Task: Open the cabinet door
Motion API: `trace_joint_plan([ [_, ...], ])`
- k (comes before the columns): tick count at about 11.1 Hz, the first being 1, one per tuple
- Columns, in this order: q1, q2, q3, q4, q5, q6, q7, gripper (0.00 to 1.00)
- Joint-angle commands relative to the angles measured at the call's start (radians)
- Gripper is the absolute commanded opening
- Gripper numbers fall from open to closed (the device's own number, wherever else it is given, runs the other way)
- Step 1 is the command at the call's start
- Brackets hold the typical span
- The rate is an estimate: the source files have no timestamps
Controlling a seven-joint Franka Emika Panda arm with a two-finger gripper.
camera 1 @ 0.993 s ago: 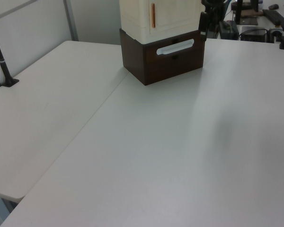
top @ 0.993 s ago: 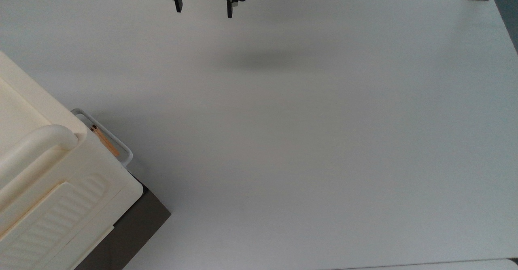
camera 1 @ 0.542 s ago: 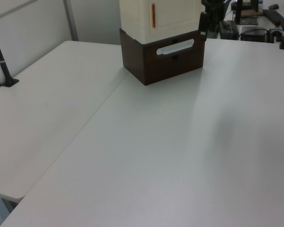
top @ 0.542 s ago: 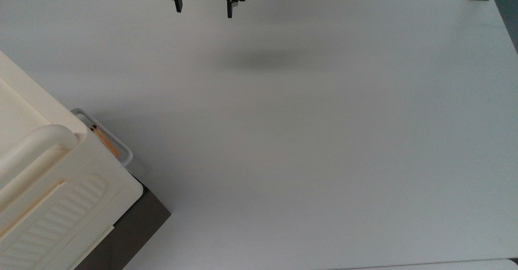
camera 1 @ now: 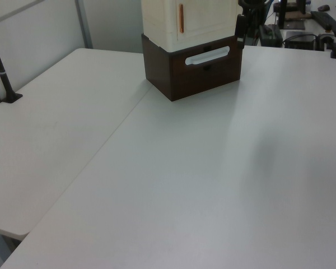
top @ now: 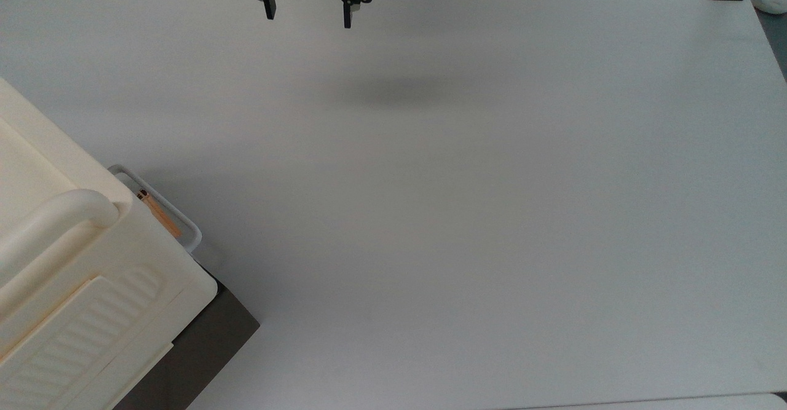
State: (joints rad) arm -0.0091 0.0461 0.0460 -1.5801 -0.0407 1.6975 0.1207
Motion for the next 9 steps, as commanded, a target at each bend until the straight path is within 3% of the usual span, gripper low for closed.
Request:
trace_joint_plan([
  [1,0.000,-0.012,-0.015,-0.001,0.021,0.021,-0.079,1.00],
  [6,-0.037,-0.006,-0.015,0.078,-0.050,0.042,-0.093,1.00],
  [8,-0.040,0.003,-0.018,0.101,-0.071,0.173,-0.079,0.99],
  [9,-0.046,0.012,-0.021,0.101,-0.080,0.257,-0.079,0.90],
])
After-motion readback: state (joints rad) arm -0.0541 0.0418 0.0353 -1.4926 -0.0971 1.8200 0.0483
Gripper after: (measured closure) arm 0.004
